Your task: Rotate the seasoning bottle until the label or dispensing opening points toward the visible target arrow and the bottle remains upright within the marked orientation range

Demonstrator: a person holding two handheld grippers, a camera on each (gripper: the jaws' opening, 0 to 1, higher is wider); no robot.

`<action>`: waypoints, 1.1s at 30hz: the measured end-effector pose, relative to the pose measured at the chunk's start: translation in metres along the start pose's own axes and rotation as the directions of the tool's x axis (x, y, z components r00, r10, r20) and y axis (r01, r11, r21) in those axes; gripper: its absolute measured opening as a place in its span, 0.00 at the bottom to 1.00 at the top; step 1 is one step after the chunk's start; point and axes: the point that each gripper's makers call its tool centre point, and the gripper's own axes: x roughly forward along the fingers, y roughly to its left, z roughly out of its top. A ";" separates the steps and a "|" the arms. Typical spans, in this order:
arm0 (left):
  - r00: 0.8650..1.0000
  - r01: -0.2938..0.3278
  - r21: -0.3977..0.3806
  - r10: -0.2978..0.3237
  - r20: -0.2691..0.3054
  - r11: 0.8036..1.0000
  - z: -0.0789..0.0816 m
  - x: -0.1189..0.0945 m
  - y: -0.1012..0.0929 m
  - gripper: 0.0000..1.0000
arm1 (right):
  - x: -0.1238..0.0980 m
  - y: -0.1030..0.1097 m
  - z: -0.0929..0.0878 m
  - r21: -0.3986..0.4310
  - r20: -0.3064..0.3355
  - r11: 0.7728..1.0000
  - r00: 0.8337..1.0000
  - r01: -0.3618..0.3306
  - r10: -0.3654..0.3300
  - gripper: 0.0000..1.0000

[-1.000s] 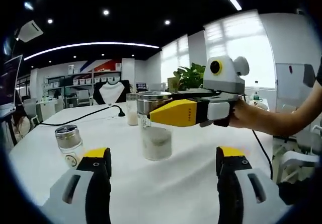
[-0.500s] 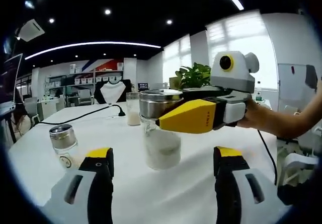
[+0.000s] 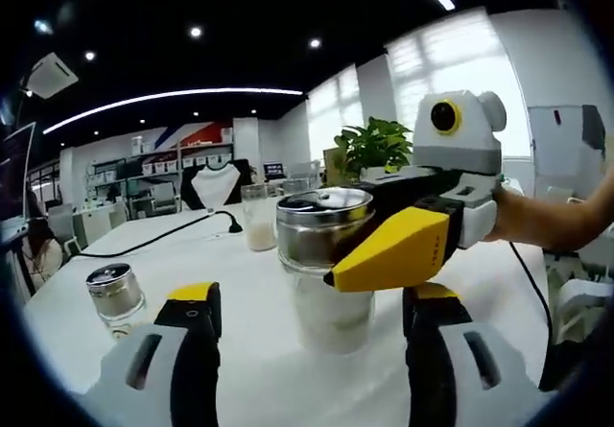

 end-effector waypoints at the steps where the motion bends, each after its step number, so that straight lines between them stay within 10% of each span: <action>1: 0.999 -0.035 -0.005 0.035 0.016 0.999 0.002 0.000 0.005 0.74 | 0.000 0.000 0.000 -0.001 -0.002 1.000 1.000 -0.001 0.001 0.31; 15: 0.994 -0.105 0.055 0.107 -0.038 0.993 -0.013 0.006 0.002 0.64 | -0.002 -0.001 -0.002 0.015 0.001 1.000 1.000 0.004 -0.004 0.31; 33: 0.997 -0.073 0.081 0.070 0.039 0.994 0.010 0.016 -0.015 0.43 | -0.009 -0.006 -0.004 0.021 0.006 0.999 0.999 0.044 -0.045 0.31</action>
